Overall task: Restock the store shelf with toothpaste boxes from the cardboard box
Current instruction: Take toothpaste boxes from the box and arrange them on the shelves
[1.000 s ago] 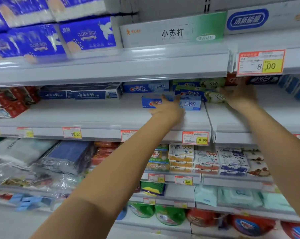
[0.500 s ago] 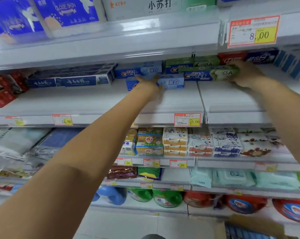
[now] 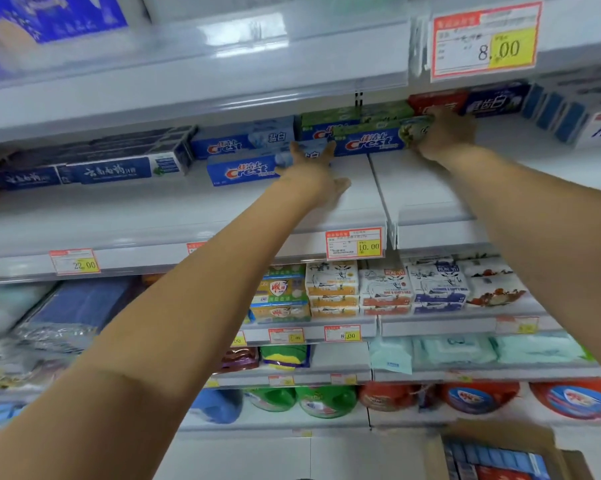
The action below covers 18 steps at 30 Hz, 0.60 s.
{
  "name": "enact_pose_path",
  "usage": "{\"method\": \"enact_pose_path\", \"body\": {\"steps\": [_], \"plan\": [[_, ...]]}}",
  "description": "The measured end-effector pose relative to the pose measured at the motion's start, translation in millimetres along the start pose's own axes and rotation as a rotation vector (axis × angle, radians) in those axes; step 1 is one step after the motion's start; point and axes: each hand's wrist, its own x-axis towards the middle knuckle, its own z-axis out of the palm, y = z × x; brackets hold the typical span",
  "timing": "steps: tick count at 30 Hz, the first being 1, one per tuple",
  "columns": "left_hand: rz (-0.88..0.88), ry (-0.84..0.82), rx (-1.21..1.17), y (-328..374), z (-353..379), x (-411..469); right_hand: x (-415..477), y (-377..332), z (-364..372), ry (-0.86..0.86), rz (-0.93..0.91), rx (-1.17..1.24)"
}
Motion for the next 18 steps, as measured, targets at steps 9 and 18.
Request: {"method": "enact_pose_path", "body": {"steps": [9, 18], "plan": [[0.026, 0.040, -0.072, -43.3, -3.8, 26.4, -7.9, -16.2, 14.5, 0.016, 0.042, 0.288], [-0.006, 0.061, -0.105, -51.7, 0.8, 41.2, -13.2, -16.6, 10.1, 0.036, 0.075, 0.392]]}}
